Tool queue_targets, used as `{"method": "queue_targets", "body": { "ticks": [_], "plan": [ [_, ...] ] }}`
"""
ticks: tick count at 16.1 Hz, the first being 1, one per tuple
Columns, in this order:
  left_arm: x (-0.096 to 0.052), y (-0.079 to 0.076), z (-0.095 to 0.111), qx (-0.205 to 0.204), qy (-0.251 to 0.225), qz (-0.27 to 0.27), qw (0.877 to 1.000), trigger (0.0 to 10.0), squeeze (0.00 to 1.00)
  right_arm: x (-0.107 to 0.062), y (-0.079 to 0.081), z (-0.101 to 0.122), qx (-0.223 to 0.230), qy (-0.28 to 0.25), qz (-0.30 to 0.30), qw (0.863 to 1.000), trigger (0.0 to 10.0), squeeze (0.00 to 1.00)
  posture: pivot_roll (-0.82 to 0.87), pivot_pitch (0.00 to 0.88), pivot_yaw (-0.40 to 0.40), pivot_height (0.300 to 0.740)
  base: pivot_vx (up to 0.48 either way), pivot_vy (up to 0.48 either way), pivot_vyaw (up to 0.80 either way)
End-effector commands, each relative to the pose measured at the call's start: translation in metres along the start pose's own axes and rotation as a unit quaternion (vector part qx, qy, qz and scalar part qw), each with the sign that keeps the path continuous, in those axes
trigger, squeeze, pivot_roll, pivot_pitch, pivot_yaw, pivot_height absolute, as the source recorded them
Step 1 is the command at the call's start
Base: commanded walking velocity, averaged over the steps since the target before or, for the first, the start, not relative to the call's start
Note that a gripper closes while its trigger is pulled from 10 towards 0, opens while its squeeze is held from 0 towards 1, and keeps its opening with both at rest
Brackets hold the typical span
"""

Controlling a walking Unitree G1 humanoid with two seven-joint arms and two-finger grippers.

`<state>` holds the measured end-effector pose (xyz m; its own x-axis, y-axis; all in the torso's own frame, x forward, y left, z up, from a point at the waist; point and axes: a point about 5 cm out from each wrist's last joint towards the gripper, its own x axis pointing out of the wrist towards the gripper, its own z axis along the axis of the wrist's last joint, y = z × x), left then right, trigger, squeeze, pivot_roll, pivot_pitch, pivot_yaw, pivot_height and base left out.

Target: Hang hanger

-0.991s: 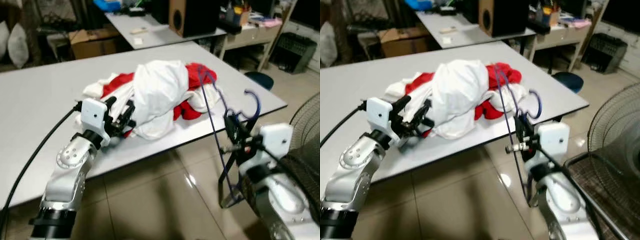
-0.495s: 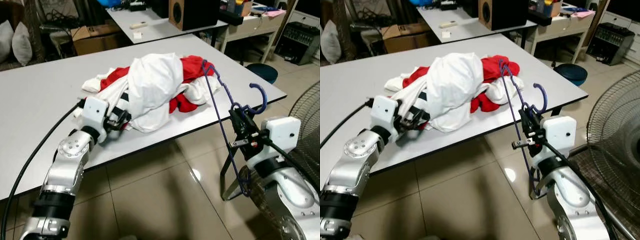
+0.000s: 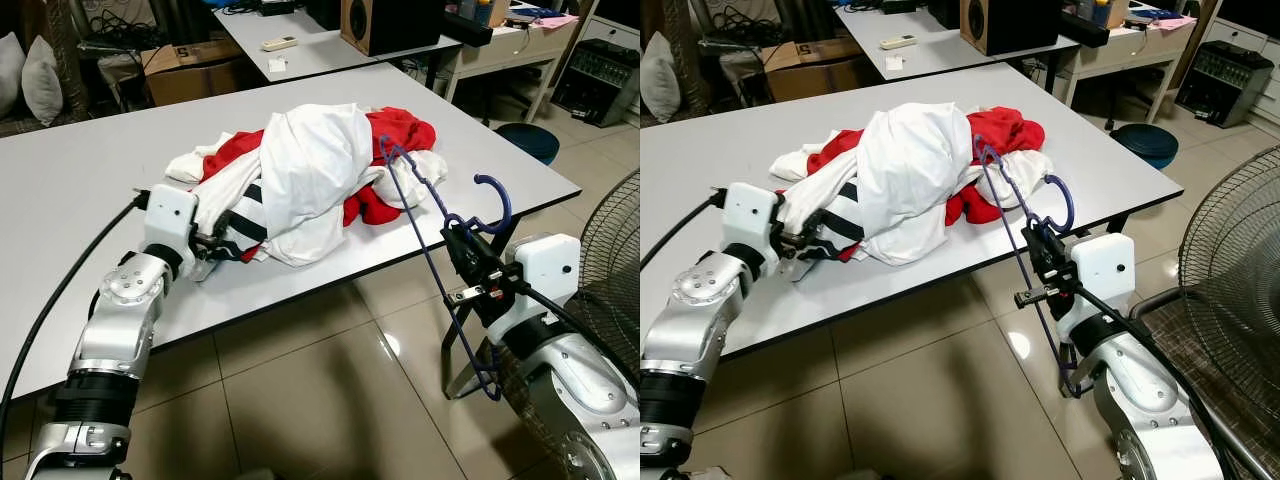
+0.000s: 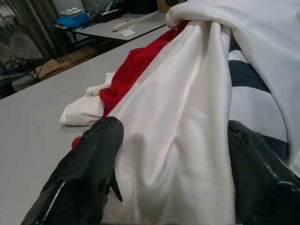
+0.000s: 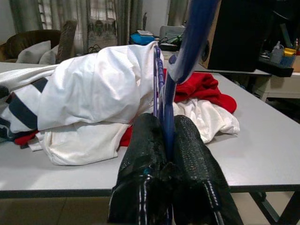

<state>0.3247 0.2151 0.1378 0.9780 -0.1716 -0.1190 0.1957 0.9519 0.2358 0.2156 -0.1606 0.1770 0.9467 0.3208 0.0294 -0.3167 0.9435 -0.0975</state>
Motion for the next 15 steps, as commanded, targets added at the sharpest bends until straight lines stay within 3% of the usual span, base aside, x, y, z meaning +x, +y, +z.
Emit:
{"method": "queue_targets", "body": {
  "ticks": [1, 15],
  "plan": [
    [0.0, 0.003, 0.002, -0.001, 0.003, 0.0, 1.0, 0.0, 0.0, -0.002, 0.001, 0.003, 0.0, -0.003, 0.004, 1.0, 10.0, 0.0, -0.05, 0.0, 0.045, 0.74, 0.0, 0.0, 0.0],
    [-0.001, 0.012, -0.013, -0.046, 0.034, 0.016, 0.998, 0.0, 0.0, 0.003, 0.003, 0.004, 0.0, -0.01, 0.013, 1.0, 10.0, 0.0, -0.06, 0.0, 0.04, 0.74, 0.0, 0.0, 0.0]
  ]
}}
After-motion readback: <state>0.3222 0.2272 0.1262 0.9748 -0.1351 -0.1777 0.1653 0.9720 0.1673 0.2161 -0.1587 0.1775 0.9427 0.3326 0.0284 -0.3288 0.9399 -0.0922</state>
